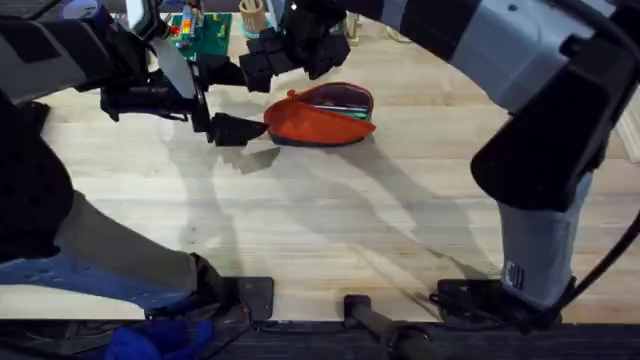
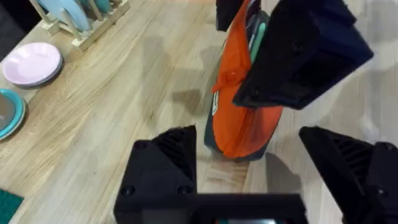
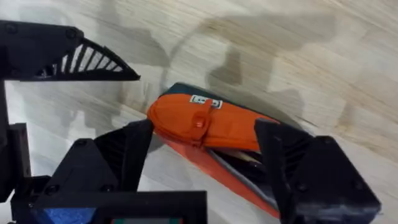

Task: Unzip the bag, pick up the pens from the table one at a time and place them inside, then zip the bag closed.

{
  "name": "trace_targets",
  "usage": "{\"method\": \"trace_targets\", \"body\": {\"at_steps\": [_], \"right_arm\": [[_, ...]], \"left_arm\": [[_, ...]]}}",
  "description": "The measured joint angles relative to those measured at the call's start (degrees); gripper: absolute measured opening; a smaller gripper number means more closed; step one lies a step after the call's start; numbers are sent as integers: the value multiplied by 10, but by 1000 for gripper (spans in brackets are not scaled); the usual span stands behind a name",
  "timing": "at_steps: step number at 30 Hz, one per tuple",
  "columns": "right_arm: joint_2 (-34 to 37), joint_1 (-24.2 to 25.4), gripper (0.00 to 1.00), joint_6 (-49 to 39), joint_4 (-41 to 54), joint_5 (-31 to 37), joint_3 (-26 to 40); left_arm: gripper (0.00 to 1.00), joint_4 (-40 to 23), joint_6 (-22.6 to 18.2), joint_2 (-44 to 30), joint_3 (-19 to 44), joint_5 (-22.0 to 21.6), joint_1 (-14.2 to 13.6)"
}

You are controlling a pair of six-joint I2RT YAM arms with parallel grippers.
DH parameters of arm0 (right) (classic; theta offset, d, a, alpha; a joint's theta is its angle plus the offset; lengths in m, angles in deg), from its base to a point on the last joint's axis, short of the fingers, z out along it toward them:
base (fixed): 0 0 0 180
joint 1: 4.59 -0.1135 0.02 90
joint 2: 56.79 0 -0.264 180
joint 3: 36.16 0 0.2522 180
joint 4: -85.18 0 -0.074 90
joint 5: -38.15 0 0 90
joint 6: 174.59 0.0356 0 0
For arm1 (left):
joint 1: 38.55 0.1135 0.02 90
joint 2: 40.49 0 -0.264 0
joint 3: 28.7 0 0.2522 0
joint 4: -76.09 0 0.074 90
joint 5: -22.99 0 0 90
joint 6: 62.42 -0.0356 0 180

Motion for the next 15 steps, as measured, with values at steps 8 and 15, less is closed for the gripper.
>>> {"method": "trace_targets", "body": {"at_steps": [8,15], "right_arm": [[0,0,955,4,-1,0,0],[8,-1,953,4,-1,0,0]], "left_arm": [[993,0,0,0,0,0,0],[993,0,0,0,0,0,0]]}}
